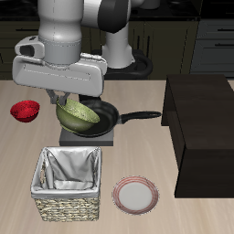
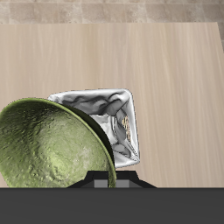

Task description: Place the green bowl in the basket

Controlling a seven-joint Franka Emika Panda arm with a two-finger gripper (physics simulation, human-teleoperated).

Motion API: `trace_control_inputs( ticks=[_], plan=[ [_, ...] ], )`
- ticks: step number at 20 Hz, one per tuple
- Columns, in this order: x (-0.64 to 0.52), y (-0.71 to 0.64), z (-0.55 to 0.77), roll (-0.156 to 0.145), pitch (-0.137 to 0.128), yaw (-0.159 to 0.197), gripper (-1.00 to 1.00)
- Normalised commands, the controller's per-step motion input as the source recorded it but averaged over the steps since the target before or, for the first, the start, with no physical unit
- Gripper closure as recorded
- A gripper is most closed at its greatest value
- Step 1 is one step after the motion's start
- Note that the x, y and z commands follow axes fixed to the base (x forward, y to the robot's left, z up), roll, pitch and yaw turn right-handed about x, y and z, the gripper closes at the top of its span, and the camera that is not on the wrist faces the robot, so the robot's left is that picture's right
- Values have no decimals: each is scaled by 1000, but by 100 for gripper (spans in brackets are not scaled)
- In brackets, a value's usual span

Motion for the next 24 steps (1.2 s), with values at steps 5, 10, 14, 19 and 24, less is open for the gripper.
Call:
trace_control_inputs(
  ticks=[5, 10, 14, 19, 24],
  plan=[
    [93, 41, -402, 17, 57, 8, 100],
    [10, -68, -246, -9, 29, 5, 100],
    [-1, -159, -195, -24, 22, -2, 100],
    [80, -85, -358, -8, 46, 14, 100],
    [95, -19, -353, -3, 44, 6, 100]
  ],
)
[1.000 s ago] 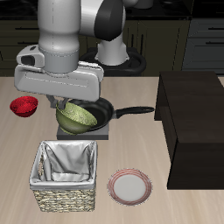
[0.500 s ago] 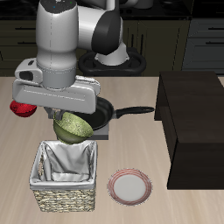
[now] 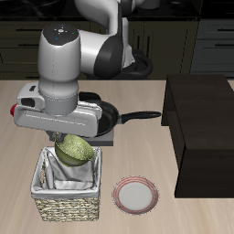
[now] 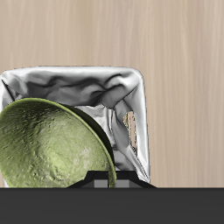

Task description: Place the green bowl in the basket

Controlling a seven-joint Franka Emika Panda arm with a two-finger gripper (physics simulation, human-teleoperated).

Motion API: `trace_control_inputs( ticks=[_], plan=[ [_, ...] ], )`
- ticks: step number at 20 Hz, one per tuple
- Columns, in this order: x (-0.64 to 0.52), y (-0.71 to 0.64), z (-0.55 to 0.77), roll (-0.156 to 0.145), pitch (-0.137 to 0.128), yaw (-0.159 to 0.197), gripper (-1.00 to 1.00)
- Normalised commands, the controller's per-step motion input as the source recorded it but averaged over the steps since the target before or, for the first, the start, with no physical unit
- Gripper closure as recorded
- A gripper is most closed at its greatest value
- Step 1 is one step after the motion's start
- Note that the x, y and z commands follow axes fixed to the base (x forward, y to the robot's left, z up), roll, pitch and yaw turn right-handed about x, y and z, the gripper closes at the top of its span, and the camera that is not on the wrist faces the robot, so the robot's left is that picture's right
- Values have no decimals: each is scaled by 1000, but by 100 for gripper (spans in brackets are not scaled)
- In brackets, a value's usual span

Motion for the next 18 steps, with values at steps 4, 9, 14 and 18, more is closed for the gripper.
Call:
trace_control_inputs(
  ticks=[4, 9, 14, 18],
  plan=[
    [52, 0, -152, -4, 23, -1, 100],
    [32, -32, -155, -16, 30, 7, -100],
    [-84, 127, -127, 57, 14, 7, -100],
    [-144, 188, -3, 67, -20, 33, -100]
  ],
)
